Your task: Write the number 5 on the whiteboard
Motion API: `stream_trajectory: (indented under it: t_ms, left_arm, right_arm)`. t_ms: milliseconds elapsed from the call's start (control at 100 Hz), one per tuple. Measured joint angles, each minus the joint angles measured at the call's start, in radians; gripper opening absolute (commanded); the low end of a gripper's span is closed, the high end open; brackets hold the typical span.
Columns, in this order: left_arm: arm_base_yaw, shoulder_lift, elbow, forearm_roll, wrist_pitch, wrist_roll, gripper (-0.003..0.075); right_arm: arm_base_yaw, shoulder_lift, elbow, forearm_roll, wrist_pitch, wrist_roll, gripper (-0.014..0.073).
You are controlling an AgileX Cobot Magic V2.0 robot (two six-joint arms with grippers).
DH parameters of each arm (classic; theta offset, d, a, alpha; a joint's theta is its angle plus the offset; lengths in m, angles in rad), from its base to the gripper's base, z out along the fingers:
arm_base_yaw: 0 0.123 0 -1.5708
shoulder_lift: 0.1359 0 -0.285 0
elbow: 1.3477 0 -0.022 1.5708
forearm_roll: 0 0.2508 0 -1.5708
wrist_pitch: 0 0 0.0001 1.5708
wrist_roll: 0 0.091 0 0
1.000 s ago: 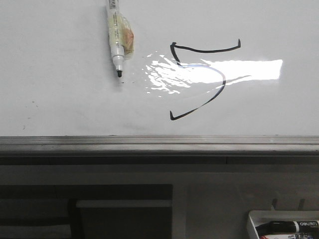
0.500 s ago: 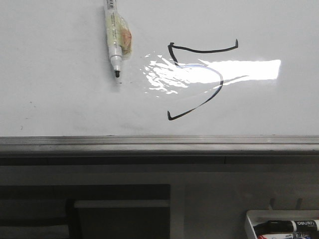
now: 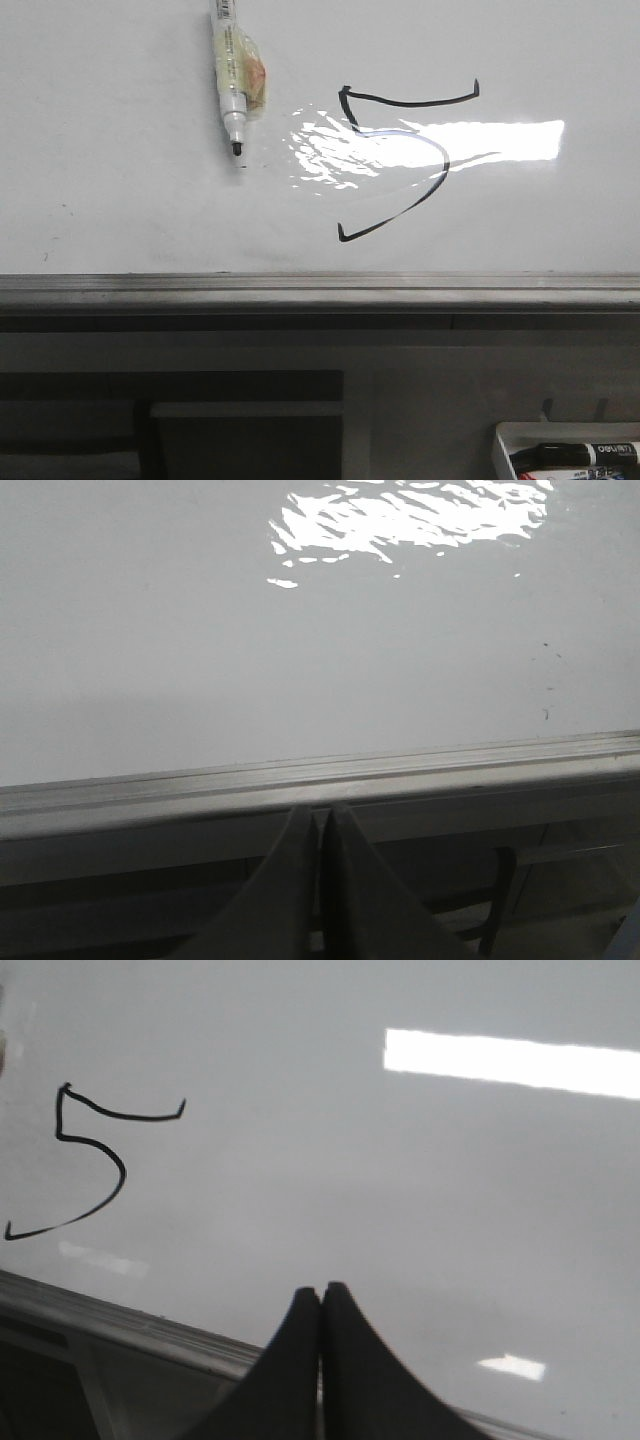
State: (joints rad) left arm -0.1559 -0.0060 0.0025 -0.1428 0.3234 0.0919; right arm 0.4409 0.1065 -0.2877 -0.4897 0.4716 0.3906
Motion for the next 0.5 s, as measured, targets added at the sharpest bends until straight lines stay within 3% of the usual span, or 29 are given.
stream_trajectory:
  t_ms: [140,240,370,500]
  left_arm:
    - [0.000,0.000,0.000,0.000,0.000,0.000,-0.0020]
    - [0.000,0.000,0.000,0.000,0.000,0.000,-0.0020]
    - [0.000,0.000,0.000,0.000,0.000,0.000,-0.0020]
    - [0.000,0.000,0.000,0.000,0.000,0.000,-0.0020]
  right_arm:
    - [-0.216,0.044,0.152,0.121,-0.280,-0.076,-0.0062]
    - [-0.295,0.047,0.268,0.146,-0.402,-0.091,-0.0062]
    - [-0.329,0.045,0.305,0.157,-0.402,-0.096,-0.0062]
    - [-0.340,0.015,0.305,0.188,-0.306,-0.115,-0.0062]
